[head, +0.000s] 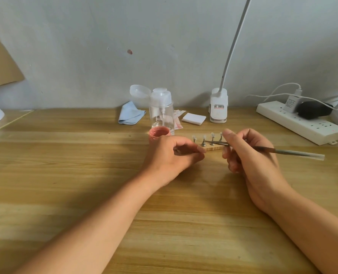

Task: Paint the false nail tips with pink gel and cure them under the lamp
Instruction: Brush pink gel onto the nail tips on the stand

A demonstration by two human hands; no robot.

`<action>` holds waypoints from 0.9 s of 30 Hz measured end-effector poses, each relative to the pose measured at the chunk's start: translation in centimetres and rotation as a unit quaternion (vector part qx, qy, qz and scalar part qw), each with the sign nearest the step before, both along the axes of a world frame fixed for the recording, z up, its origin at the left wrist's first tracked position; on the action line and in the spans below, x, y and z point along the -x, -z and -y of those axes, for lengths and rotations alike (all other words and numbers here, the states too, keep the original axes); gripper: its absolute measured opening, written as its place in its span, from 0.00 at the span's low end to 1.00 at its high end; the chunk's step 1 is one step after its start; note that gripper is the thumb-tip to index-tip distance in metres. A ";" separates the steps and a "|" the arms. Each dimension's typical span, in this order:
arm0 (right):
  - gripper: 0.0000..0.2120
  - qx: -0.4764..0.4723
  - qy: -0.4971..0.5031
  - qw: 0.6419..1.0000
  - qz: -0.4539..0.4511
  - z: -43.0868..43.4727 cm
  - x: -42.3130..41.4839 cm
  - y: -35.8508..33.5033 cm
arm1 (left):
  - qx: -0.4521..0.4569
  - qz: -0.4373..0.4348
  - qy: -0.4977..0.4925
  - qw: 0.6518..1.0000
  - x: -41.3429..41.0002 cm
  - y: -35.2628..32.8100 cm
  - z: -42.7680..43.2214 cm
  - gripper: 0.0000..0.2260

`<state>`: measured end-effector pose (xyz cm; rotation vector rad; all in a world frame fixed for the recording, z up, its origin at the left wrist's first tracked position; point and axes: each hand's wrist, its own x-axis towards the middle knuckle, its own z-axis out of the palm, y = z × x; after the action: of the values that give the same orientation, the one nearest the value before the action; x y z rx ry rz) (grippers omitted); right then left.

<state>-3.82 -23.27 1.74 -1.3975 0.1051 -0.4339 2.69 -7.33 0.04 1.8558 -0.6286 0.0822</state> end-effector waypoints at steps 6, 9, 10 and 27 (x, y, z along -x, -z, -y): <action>0.12 0.006 -0.013 1.000 0.006 0.0 0.2 -0.2 | 0.023 -0.028 0.015 0.999 -0.1 0.1 -0.1 0.06; 0.12 -0.003 -0.014 1.000 0.020 0.0 0.1 -0.3 | 0.034 -0.040 0.016 0.998 0.0 0.0 -0.2 0.06; 0.11 -0.009 -0.011 1.000 0.025 0.0 0.2 -0.4 | 0.035 -0.040 0.013 0.998 -0.1 0.0 -0.2 0.06; 0.11 -0.009 -0.021 1.000 0.006 0.0 0.4 -0.4 | 0.073 -0.063 0.020 0.995 -0.2 0.3 -0.1 0.08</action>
<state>-4.21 -23.22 2.10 -1.3768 0.0685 -0.4055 2.89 -7.19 -0.23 1.6935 -0.5569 -0.0141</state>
